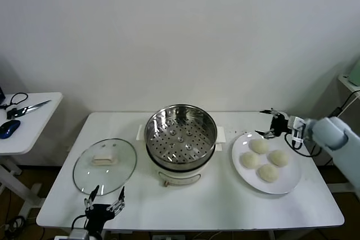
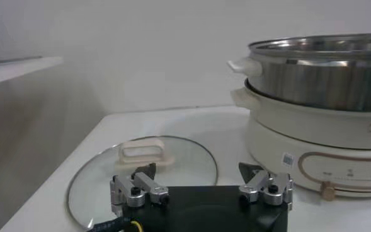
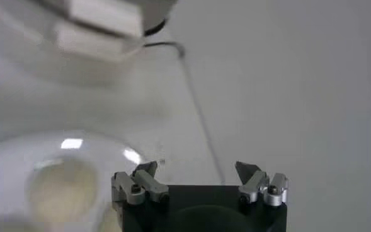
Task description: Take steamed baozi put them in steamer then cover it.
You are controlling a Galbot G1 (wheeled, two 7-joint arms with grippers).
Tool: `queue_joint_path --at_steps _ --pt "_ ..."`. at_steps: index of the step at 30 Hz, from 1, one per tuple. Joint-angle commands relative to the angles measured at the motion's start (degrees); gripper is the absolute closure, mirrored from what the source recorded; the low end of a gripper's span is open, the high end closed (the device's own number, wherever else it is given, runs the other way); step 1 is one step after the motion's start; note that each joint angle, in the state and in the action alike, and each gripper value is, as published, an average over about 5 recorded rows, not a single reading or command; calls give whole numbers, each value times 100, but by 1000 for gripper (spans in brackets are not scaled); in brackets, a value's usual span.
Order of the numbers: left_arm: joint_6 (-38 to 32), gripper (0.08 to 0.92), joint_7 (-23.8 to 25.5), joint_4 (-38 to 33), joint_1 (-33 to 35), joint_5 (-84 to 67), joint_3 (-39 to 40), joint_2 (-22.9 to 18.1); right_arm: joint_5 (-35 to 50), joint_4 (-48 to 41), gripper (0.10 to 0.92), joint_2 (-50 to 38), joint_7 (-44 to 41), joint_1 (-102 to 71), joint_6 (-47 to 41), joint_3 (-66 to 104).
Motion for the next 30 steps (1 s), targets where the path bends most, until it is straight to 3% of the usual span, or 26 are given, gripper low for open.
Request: queue_joint_path --at_steps 1,10,21,30 --pt "8 177 39 -32 1 116 50 -58 235 -976 203 29 -1465 2013 226 -2319" --pt "32 177 59 -19 -30 185 109 -111 665 -1325 203 788 -1155 1616 -299 -2452" --pt "-38 177 19 41 -12 139 93 -152 -180 -2519 203 1897 -847 997 -101 -2014" --pt "-51 177 31 67 27 133 98 -155 -715 -3071 203 2229 -689 797 36 -1667"
